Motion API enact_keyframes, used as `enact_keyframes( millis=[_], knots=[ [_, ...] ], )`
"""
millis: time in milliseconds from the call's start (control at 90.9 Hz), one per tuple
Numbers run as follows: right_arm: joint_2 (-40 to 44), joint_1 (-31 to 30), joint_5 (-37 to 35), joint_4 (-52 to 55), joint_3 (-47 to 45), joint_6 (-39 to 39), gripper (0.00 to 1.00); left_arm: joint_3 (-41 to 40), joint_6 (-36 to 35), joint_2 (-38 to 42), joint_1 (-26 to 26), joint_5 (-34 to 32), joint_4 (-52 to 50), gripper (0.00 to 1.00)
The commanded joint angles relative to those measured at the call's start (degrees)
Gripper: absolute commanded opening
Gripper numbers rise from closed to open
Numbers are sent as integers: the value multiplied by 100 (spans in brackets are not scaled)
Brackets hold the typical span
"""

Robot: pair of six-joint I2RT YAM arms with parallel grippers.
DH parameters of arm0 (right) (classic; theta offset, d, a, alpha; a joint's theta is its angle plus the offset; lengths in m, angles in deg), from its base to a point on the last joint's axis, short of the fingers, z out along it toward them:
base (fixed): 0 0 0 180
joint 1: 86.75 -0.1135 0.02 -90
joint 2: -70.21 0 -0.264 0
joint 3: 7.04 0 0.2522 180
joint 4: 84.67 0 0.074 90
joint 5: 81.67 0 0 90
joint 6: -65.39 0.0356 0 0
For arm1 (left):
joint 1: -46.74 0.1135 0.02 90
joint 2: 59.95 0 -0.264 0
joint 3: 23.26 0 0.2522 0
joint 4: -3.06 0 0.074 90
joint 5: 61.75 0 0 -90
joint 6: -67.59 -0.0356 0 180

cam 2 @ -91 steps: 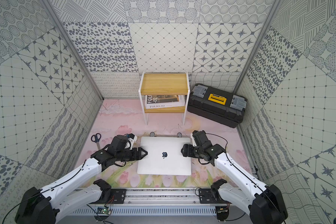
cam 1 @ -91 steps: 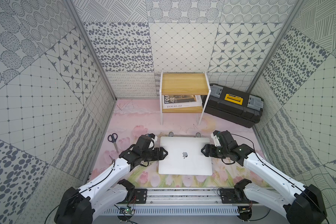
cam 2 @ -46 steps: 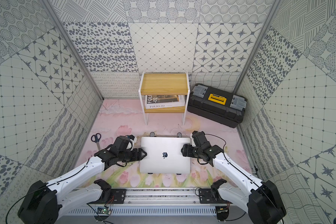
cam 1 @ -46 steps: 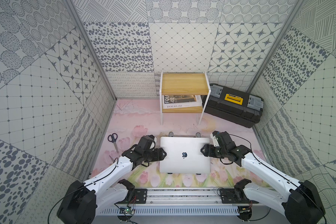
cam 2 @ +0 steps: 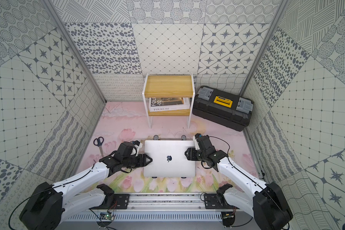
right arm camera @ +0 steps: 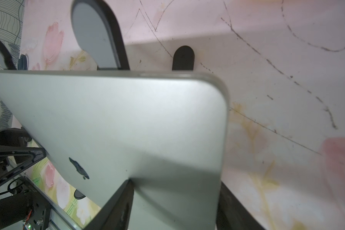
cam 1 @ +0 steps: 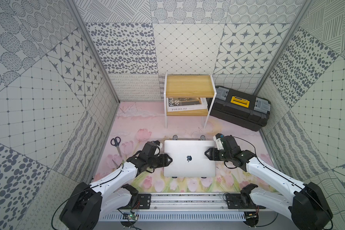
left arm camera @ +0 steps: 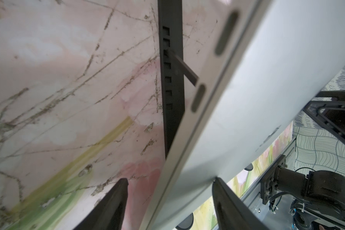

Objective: Close the laptop lid and set it aside
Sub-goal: Close the lid of the laptop, then pick up the laptop from the computer stand.

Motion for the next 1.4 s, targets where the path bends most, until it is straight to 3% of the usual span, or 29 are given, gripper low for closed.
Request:
enact_keyframes(
  millis=[0, 198, 363, 517, 726, 1079, 1387],
  knots=[
    [-380, -3, -111, -633, 35, -165, 64, -131, 146, -22, -2, -664, 17, 70],
    [-706, 3, 1, -803, 124, -155, 69, -8, 60, -25, -2, -827, -43, 70],
    [-311, 178, 524, -775, -24, 102, 76, -32, -115, 338, 34, -875, -100, 75],
    [37, 652, 1386, -780, -281, 162, 79, -148, -191, 520, 325, -162, 351, 80],
    [-136, 778, 1830, -803, -515, 35, 79, -471, -43, 417, 543, 647, 1158, 81],
    [-24, 860, 2701, -1810, -1103, 139, 72, -983, 335, 101, 772, 1754, 2562, 79],
    [-49, 871, 3320, -2834, -1369, 711, 58, -951, 563, -373, 779, 2092, 3151, 63]
  ],
)
